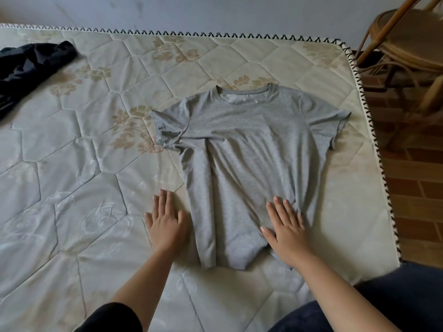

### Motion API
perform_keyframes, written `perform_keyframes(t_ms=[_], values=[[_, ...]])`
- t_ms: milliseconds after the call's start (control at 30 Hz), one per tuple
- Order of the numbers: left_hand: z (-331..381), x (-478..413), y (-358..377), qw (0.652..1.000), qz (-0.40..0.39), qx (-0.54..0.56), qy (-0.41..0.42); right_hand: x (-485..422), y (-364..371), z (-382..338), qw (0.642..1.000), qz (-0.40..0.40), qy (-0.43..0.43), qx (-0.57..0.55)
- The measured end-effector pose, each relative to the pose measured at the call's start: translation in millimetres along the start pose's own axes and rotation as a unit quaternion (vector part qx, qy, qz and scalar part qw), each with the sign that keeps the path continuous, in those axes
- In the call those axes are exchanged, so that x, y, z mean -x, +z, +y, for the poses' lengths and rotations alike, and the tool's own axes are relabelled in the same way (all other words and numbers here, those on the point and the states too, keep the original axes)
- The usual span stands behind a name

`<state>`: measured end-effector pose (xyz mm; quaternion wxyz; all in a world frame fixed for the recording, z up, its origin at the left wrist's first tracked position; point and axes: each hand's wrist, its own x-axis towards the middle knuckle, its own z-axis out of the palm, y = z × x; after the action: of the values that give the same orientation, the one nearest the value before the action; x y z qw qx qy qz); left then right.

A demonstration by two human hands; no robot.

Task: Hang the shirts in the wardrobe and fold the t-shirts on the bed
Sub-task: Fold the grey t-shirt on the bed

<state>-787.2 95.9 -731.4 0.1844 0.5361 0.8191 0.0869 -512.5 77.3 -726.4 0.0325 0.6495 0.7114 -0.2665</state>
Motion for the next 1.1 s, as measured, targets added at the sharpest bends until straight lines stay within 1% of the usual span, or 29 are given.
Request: perform_keyframes(t_ms=[100,200,267,333,433,467,500,567,667,733,767,833,900,967,1100], values=[[3,24,5,0.998,-0.001,0.052,-0.040,23,11,8,1.000,0.018,-0.011,-0.013],[9,44,9,0.994,-0.009,0.099,-0.040,33,9,10,1.000,-0.013,-0.003,0.015],[10,59,12,0.993,-0.021,0.116,-0.013,36,2,6,0.999,-0.025,-0.005,0.031],[11,75,15,0.993,-0.030,0.110,0.032,40,-2,4,0.999,0.003,-0.003,0.037],[10,99,23,0.989,-0.041,0.026,0.142,44,-2,5,0.992,0.108,-0.020,0.055],[9,104,26,0.983,-0.052,-0.013,0.177,45,0,8,0.990,0.123,-0.024,0.071],[9,107,28,0.977,-0.061,-0.052,0.195,46,0,9,0.987,0.133,-0.027,0.087],[10,108,29,0.972,-0.054,-0.090,0.210,47,-2,11,0.984,0.140,-0.044,0.103],[10,100,21,0.973,-0.046,-0.067,0.214,50,-4,12,0.977,0.154,-0.084,0.124],[8,96,16,0.975,-0.031,-0.030,0.218,53,-6,15,0.976,0.170,-0.090,0.106],[6,94,14,0.976,-0.024,-0.012,0.218,54,-8,17,0.979,0.172,-0.079,0.081],[4,92,7,0.977,-0.008,0.024,0.211,56,-13,25,0.982,0.185,-0.032,-0.009],[6,92,-1,0.984,0.002,0.076,0.162,58,-20,35,0.976,0.201,0.018,-0.084],[8,92,-9,0.986,-0.001,0.130,0.103,61,-29,46,0.967,0.230,0.040,-0.103],[11,97,-24,0.975,0.028,0.217,0.036,73,-40,62,0.957,0.273,0.052,-0.079]])
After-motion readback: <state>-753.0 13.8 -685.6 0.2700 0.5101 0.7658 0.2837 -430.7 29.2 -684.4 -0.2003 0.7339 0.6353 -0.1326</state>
